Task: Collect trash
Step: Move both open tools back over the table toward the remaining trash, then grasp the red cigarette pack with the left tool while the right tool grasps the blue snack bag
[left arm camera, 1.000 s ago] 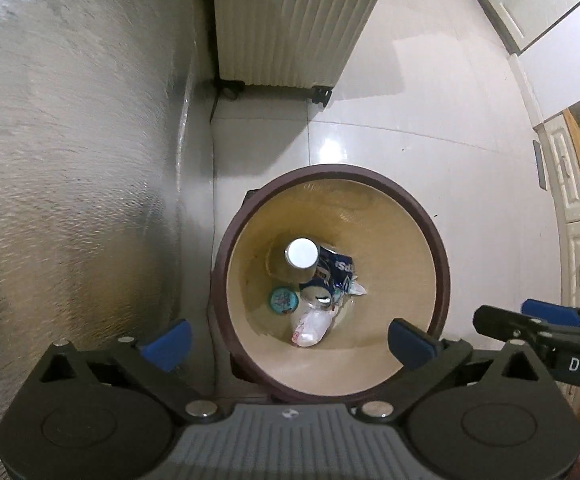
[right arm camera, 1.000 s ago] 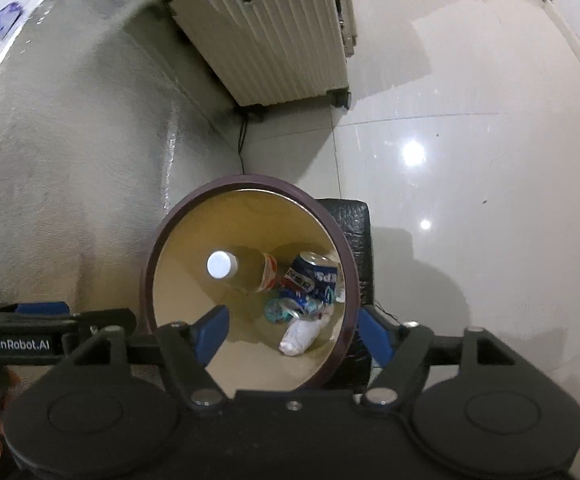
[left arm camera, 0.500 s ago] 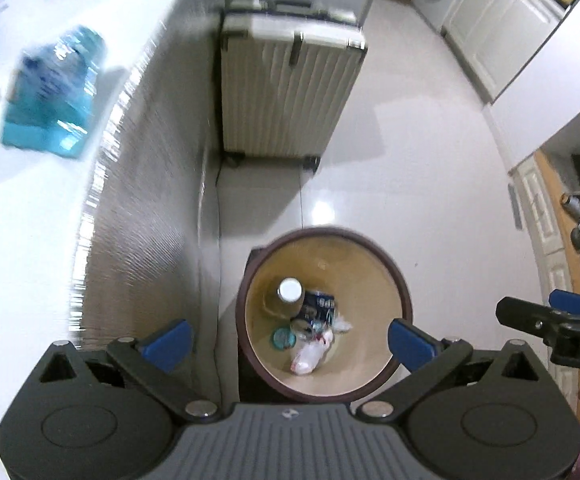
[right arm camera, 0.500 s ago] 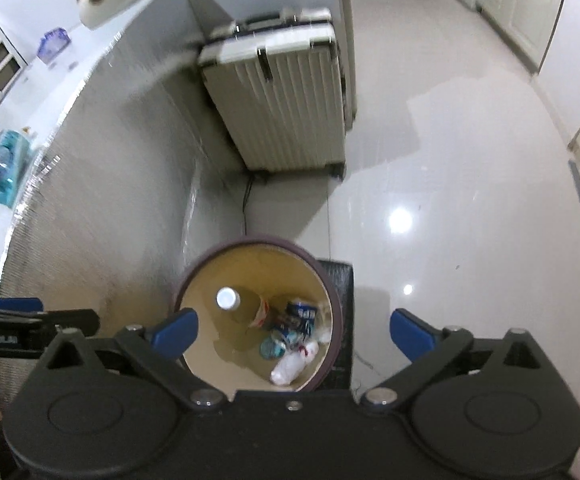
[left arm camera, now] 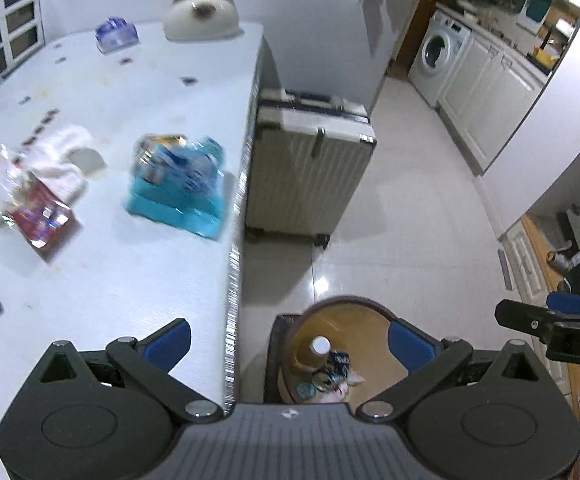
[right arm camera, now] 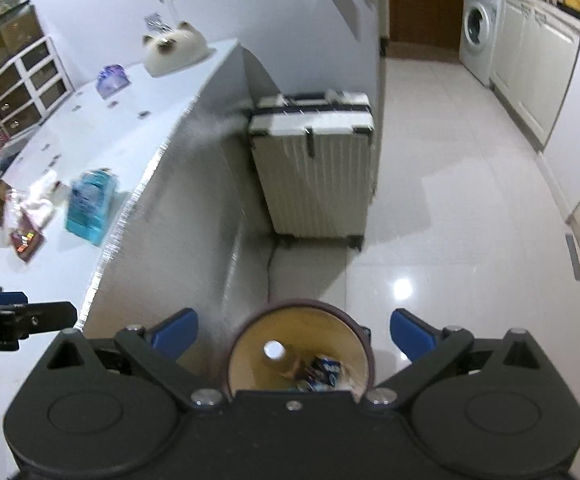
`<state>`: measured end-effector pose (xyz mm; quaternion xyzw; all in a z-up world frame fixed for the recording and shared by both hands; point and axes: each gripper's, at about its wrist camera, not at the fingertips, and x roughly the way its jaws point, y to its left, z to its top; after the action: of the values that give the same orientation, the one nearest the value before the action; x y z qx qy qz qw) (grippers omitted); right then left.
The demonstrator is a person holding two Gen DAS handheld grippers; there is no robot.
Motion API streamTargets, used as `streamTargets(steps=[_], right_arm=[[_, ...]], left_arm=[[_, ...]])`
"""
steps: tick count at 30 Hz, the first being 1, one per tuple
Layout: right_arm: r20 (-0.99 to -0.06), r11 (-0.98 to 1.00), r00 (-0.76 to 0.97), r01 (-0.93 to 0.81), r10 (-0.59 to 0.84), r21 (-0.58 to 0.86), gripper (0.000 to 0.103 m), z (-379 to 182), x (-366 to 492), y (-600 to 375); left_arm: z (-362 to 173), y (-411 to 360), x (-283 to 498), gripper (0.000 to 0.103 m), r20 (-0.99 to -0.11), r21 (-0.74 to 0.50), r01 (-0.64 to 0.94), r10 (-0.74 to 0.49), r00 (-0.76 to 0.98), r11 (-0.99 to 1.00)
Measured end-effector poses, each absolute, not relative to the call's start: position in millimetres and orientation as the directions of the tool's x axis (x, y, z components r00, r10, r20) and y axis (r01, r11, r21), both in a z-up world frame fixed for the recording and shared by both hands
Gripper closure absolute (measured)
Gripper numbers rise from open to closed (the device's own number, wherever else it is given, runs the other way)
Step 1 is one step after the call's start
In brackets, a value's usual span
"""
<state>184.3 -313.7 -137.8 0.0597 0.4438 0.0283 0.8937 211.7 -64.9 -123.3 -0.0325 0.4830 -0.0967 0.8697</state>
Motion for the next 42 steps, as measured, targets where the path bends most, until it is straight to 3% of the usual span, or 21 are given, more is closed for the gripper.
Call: streamTargets(steps=[23, 36, 42], right_arm=[[-0.714, 0.984, 0.679, -0.086, 0.171, 0.154, 0.000, -99.0, 169.1, -134.0], [-0.695, 0.985, 0.699, -0.112, 0.170, 0.128, 0.000, -109.2, 198.1, -108.6], [-0.699, 0.988, 0.698, -0.091, 0.154, 0.127, 0.000, -113.6, 228.9, -113.4]], left_arm=[[-83.7, 114.8, 183.6, 0.000, -0.772, -0.119, 0.075, -0.139, 0.620, 0.990], [-116.2, 153.5, 264.1, 0.000, -0.783, -0.183, -0.137, -0.060, 0.619, 0.973], [-145.9, 150.6, 311.9, 0.000, -0.801, -0.152, -0.228, 0.015, 0.598, 0.962]])
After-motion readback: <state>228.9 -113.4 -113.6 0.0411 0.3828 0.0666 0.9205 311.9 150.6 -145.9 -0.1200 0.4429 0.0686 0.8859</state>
